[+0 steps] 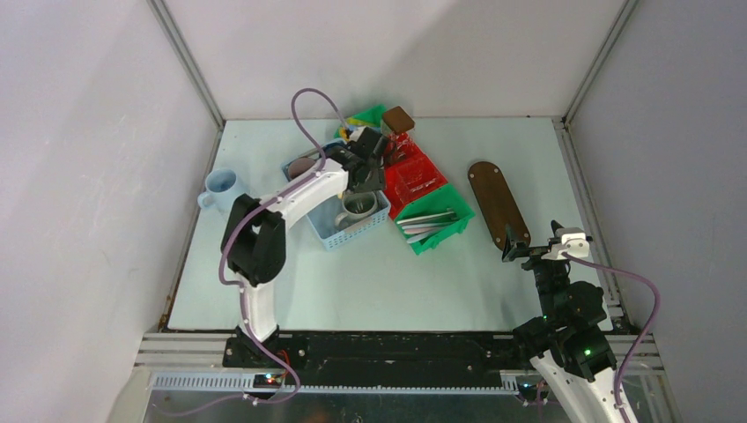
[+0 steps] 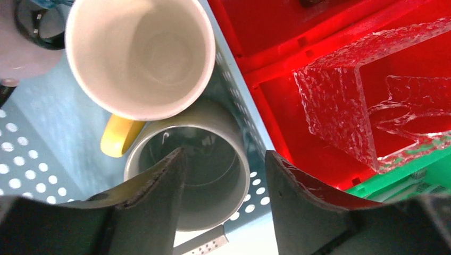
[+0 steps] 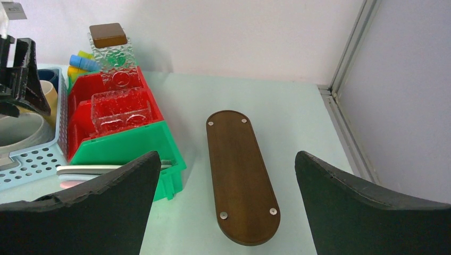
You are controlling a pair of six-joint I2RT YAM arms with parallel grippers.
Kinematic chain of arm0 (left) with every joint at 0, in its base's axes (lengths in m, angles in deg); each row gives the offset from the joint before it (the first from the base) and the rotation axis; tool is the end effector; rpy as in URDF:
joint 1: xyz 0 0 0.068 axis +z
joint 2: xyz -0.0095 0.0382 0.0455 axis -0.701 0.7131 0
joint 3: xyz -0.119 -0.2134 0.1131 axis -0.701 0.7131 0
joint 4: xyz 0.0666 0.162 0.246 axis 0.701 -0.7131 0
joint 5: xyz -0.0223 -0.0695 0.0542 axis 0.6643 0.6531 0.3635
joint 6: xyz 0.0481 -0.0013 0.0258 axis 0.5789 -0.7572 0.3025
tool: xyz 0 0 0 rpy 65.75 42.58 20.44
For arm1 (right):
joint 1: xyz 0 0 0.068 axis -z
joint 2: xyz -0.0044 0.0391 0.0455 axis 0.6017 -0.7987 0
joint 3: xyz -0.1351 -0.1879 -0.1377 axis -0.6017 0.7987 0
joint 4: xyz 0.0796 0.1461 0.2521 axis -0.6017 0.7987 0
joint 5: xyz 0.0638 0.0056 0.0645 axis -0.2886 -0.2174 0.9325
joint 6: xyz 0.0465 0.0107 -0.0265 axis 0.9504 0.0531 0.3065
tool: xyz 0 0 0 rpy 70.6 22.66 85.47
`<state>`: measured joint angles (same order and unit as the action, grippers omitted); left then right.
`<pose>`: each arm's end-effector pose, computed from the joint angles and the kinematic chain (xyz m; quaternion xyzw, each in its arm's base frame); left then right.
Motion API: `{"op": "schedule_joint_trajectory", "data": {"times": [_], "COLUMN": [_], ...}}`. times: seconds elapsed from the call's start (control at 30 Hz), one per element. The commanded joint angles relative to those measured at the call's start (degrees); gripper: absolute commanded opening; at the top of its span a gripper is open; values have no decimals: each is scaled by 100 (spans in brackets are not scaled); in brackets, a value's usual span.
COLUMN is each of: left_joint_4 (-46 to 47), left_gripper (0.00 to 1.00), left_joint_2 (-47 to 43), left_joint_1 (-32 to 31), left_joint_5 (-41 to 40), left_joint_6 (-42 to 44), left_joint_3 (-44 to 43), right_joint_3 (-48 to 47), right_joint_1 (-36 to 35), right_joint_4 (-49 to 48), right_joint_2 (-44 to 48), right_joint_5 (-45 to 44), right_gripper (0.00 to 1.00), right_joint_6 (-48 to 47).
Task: Prepare toiletry sets of a toothbrush and toothpaste on the tray
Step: Pick up the cup from the storage box.
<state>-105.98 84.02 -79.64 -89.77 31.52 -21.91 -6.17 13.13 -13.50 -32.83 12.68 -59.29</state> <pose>0.3833 -0.2553 0.2403 -0.0546 0.9451 -0.0377 0.3201 0.1107 0.0357 0.2901 -0.0373 0.6578 0.0151 0.7521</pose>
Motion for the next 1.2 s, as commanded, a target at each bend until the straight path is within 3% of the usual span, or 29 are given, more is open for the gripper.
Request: {"op": "schedule_joint_trajectory", "data": {"times": [0.0,0.5,0.9,1.17], "left_joint_4": [281,239,109,57], "left_gripper": [59,44,36,14], "left_joint_2": [241,192,664,487], "left_joint_1": [-37,-118,-123,-120], "left_joint_5": [101,106,-22,-148], "left_joint_6": [-386,-483,-438,-482], "left_joint_3": [-272,86,-264,-196], "right_joint_3": [-172,-153,-87,-133], "right_joint_1": [32,35,54,79], "right_joint_4": [-67,-80,-102,-91], "right_joint_2": [646,640,636,649], "right_joint_5": [2,54,25,0], "right_gripper": [100,100,100,100], "right_joint_6": [-63,-104,-166,-133]}}
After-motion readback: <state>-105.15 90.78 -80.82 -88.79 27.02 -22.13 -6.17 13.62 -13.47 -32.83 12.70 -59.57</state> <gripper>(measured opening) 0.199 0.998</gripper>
